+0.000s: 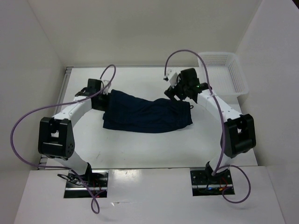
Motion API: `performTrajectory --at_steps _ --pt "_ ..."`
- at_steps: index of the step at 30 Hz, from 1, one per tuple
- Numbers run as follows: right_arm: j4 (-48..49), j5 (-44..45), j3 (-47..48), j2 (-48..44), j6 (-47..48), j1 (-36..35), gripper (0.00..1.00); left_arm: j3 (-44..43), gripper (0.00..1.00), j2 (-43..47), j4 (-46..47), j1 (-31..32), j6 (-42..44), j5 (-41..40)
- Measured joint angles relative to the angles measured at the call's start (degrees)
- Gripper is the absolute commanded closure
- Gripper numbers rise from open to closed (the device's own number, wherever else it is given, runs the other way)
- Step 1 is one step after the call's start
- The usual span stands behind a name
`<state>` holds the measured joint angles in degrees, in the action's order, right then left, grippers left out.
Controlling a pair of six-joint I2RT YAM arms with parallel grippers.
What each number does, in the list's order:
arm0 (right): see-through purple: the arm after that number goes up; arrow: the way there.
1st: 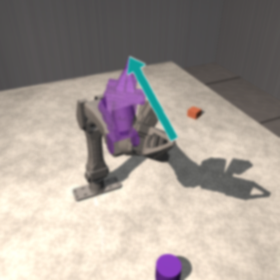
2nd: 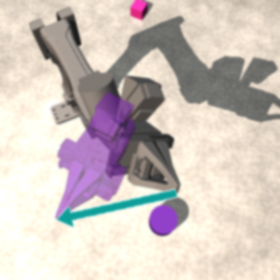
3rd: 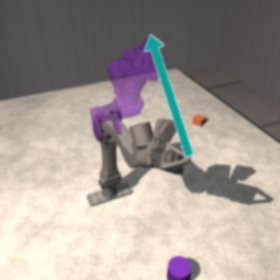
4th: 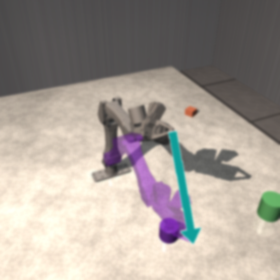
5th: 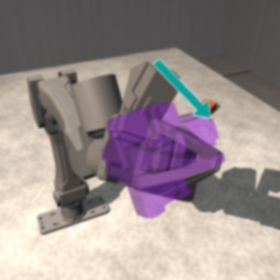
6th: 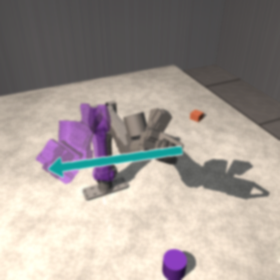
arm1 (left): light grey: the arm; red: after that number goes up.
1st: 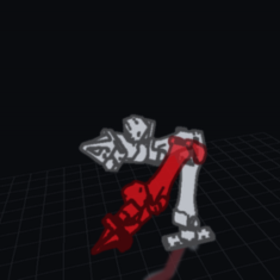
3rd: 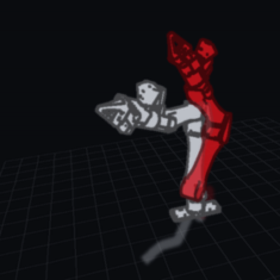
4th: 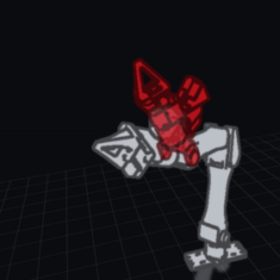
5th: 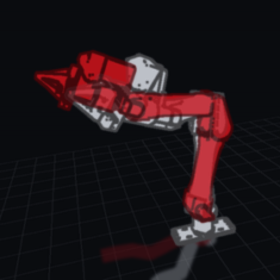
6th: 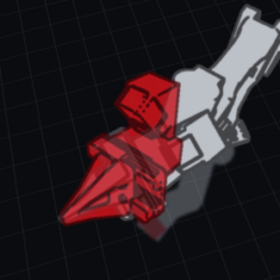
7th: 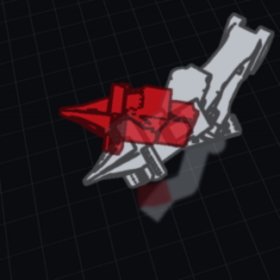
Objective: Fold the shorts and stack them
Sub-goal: Fold the shorts
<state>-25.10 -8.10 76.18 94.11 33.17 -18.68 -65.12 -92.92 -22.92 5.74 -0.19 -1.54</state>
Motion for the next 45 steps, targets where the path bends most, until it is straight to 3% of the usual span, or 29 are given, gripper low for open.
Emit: performTrajectory --at_steps 12,14,15,18,21,26,28,40,42,45 --pt "-11.9 1.4 -17.9 -8.1 12.5 -6.5 0.08 7.3 0.47 -1.4 -1.9 0.1 0.0 3.0" --pt "-12.2 1.7 -18.7 -8.8 13.5 -7.6 0.10 7.9 0.55 -1.6 -1.9 0.1 0.0 3.0" --pt "-12.0 1.9 -18.8 -8.9 14.1 -7.6 0.10 8.1 0.67 -1.6 -1.9 0.1 0.1 3.0" --pt "-11.5 3.7 -19.8 -9.0 16.1 -7.6 0.11 8.2 0.80 -1.7 -1.7 0.2 0.0 3.1" --pt "-11.5 5.6 -21.8 -9.3 18.3 -7.6 0.11 8.2 0.80 -1.7 -1.4 0.4 0.0 3.2" --pt "-11.6 7.1 -24.7 -12.1 21.0 -7.7 0.11 7.7 0.49 -1.7 -1.6 0.4 0.0 3.2" --pt "-11.6 7.4 -25.2 -14.1 22.2 -8.0 0.14 6.2 0.48 -1.7 -2.0 0.2 0.0 3.3" --pt "-11.5 7.5 -28.0 -16.3 24.8 -10.6 0.15 2.7 0.48 -8.9 0.7 -1.0 0.0 1.9" --pt "-11.5 7.5 -28.0 -16.3 24.9 -10.6 0.17 2.7 0.53 -8.9 0.8 -1.0 0.0 1.8" --pt "-11.3 7.8 -28.1 -16.3 25.1 -10.6 0.27 2.6 0.75 -8.9 0.7 -0.9 -0.2 2.2"
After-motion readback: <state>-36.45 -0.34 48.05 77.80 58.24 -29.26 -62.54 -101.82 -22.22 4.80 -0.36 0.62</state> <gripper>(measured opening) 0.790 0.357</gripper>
